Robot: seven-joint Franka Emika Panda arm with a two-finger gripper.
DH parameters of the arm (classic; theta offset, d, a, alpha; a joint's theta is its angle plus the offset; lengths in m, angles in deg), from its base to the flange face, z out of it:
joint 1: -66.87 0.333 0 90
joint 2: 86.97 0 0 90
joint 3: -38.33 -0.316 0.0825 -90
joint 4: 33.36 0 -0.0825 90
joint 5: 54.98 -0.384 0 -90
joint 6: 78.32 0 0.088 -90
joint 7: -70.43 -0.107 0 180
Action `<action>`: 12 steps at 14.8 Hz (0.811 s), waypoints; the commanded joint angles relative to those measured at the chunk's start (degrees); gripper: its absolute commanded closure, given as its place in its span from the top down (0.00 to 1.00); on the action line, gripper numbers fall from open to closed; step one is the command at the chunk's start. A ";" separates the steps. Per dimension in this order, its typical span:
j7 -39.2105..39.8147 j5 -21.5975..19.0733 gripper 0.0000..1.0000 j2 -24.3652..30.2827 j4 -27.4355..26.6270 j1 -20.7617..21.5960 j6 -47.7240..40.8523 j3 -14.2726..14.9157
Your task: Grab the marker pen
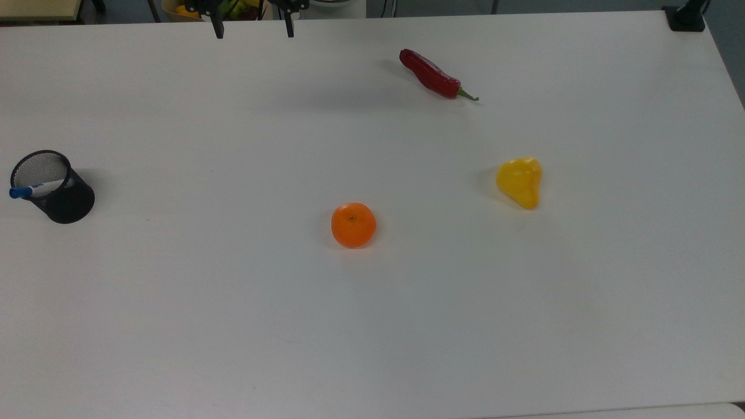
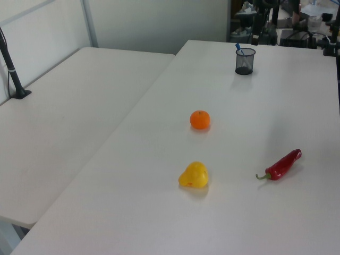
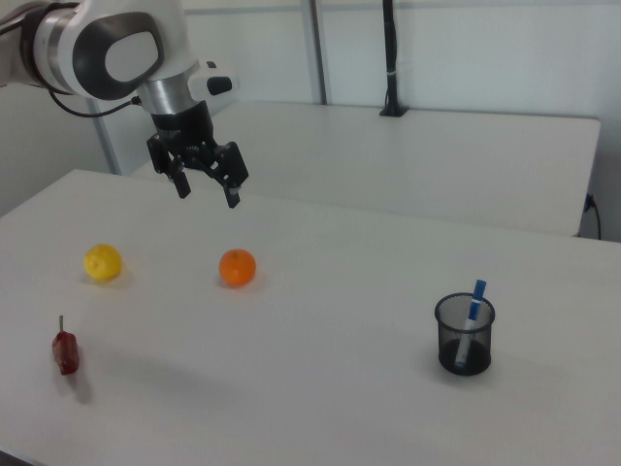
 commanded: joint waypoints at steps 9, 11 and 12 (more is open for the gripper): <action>0.21 0.11 1.00 0.63 -0.46 1.01 -0.47 1.16; 0.21 0.11 1.00 0.63 -0.46 0.75 -0.47 1.16; 0.21 0.11 1.00 0.63 -0.46 0.49 -0.38 1.16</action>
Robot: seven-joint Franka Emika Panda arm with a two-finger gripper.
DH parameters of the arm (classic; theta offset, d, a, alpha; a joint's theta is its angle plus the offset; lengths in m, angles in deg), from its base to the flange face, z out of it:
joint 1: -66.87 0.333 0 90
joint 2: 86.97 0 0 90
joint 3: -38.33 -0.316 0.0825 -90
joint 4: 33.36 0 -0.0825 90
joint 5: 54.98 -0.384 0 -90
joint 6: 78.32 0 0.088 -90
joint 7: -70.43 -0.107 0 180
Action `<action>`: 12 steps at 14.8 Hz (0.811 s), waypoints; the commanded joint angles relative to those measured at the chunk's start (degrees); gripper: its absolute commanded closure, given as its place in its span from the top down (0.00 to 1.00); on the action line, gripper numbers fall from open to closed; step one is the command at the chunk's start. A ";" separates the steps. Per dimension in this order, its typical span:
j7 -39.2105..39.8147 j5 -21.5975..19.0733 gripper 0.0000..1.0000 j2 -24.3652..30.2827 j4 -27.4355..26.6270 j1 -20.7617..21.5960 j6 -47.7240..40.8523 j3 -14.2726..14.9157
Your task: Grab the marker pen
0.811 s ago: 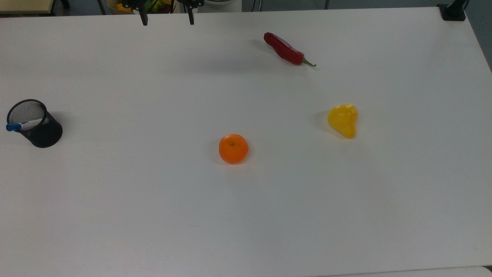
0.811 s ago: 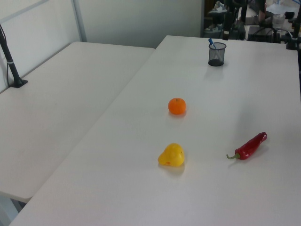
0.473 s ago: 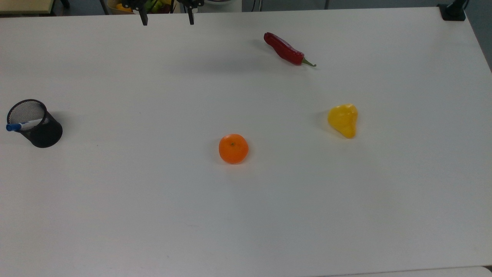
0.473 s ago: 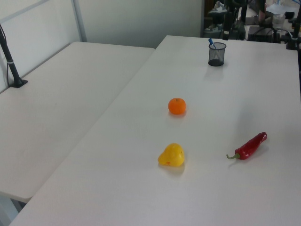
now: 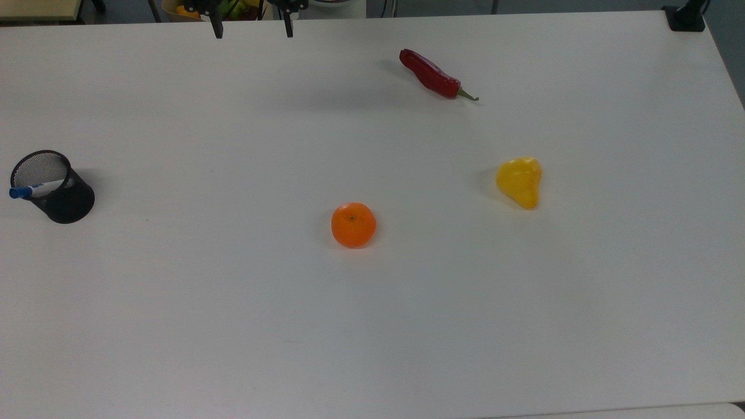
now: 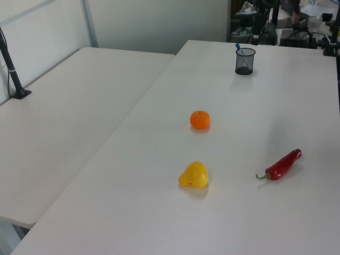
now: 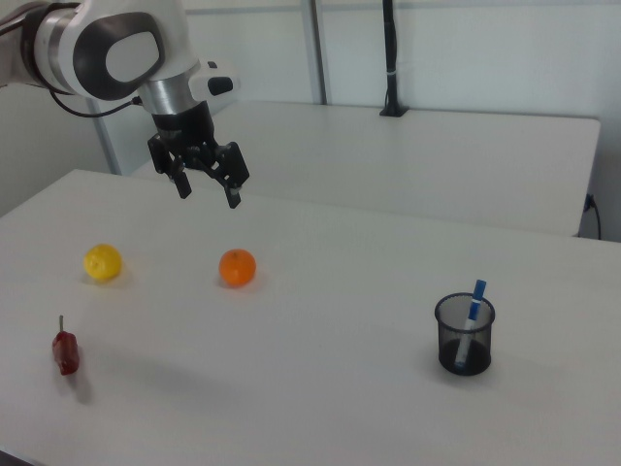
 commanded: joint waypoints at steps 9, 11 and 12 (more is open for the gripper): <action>0.30 0.47 1.00 -0.51 0.42 0.31 6.72 4.16; 0.30 0.55 1.00 -0.95 0.77 0.22 10.50 5.65; 0.30 0.55 1.00 -1.39 0.77 0.22 12.70 6.45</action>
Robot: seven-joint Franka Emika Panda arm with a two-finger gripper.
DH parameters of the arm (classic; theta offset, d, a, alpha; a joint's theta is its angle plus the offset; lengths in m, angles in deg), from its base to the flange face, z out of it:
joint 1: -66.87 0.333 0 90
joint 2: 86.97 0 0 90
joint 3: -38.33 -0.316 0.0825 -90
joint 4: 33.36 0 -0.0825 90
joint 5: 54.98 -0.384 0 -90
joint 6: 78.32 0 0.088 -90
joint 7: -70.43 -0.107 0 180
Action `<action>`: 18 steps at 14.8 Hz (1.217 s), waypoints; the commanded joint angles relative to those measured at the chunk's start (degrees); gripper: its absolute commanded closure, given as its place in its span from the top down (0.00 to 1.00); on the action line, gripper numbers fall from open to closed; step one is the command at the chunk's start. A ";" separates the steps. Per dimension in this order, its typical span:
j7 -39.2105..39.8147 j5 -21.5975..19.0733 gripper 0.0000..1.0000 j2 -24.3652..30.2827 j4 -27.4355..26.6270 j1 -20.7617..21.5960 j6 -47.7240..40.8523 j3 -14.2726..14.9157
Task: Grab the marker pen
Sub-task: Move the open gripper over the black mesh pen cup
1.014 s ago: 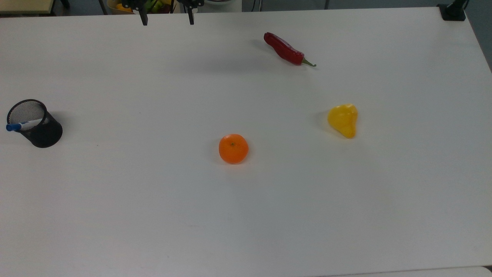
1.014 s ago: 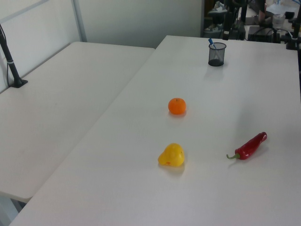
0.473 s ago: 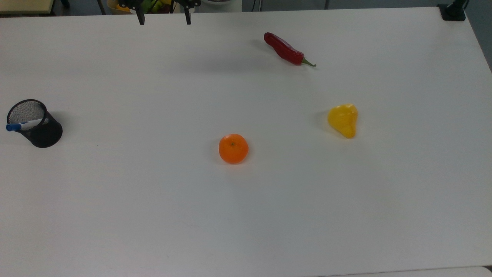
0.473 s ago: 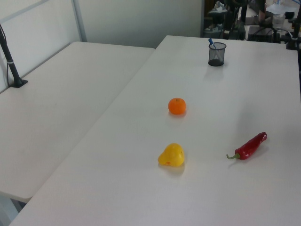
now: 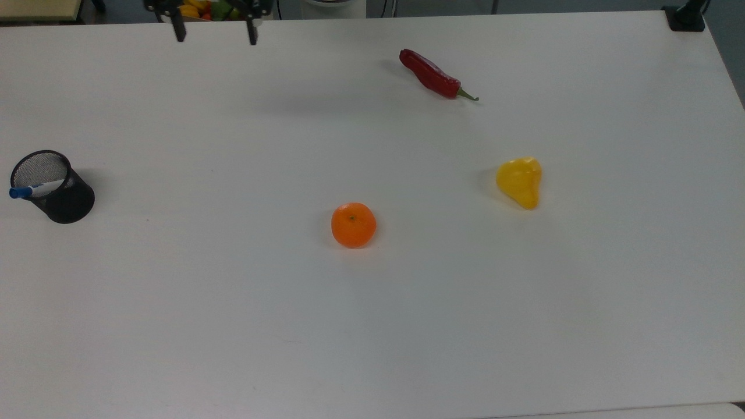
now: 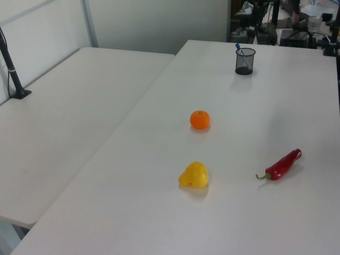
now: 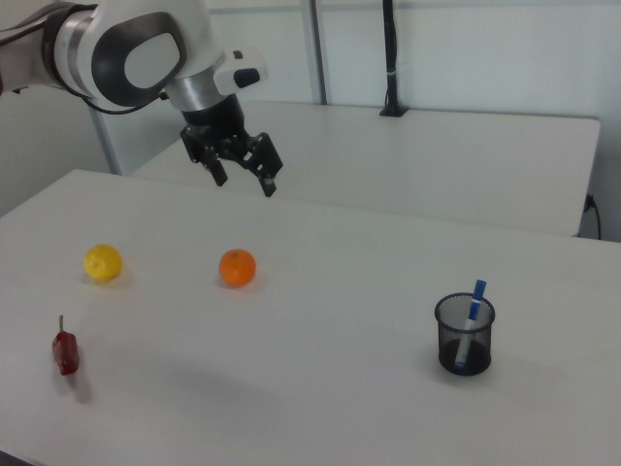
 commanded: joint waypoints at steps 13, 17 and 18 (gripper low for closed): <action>-6.11 0.34 1.00 -12.49 0.50 -5.02 34.28 11.93; -5.85 -0.19 1.00 -18.11 0.41 -7.14 42.36 12.64; -5.85 -0.19 0.99 -19.61 0.41 -7.57 44.47 12.64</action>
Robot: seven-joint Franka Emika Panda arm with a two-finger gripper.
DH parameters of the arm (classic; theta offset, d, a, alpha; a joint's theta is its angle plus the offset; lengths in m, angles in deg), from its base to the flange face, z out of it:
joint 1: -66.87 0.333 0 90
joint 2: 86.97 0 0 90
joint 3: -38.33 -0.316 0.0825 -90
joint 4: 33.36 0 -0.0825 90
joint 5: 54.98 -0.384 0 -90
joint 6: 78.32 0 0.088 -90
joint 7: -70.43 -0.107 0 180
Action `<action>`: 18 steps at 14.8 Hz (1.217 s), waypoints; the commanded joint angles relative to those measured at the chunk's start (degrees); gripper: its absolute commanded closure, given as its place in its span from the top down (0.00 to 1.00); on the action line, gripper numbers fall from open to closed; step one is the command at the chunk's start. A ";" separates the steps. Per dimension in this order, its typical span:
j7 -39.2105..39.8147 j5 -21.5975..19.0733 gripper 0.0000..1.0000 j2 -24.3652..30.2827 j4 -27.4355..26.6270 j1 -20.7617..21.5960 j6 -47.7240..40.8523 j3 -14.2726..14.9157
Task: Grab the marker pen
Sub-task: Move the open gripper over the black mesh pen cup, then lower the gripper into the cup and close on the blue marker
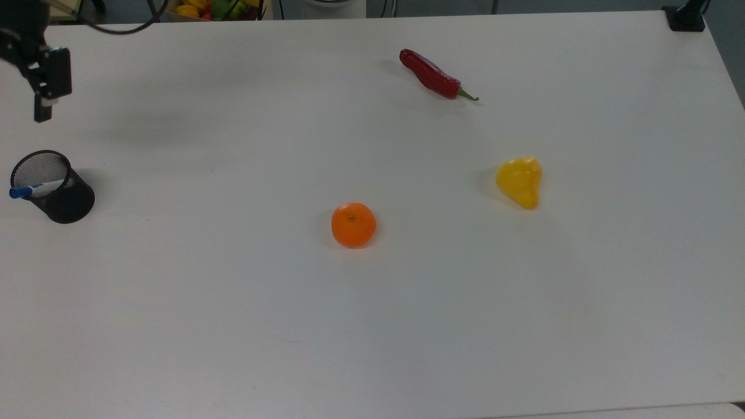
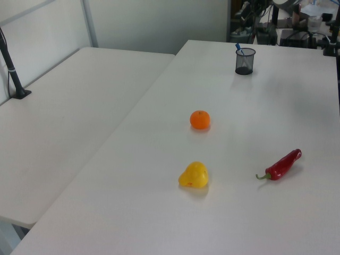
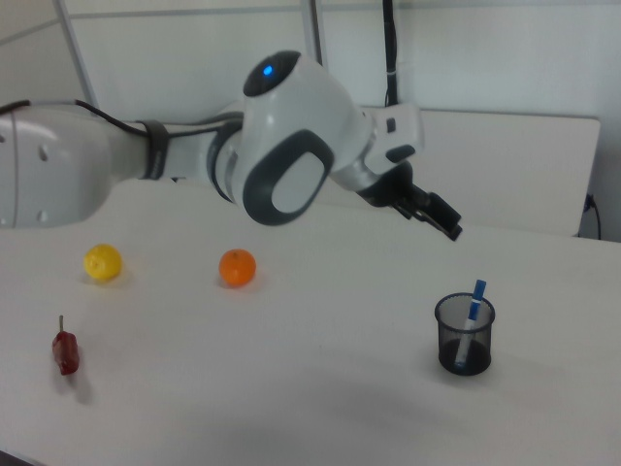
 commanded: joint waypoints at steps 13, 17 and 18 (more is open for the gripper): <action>-1.22 -4.19 0.70 -14.20 0.57 -2.07 18.56 0.25; -1.31 -5.25 0.65 -15.87 0.92 -2.07 21.73 -0.01; -1.31 -5.42 0.62 -16.40 1.96 -2.07 22.00 -0.01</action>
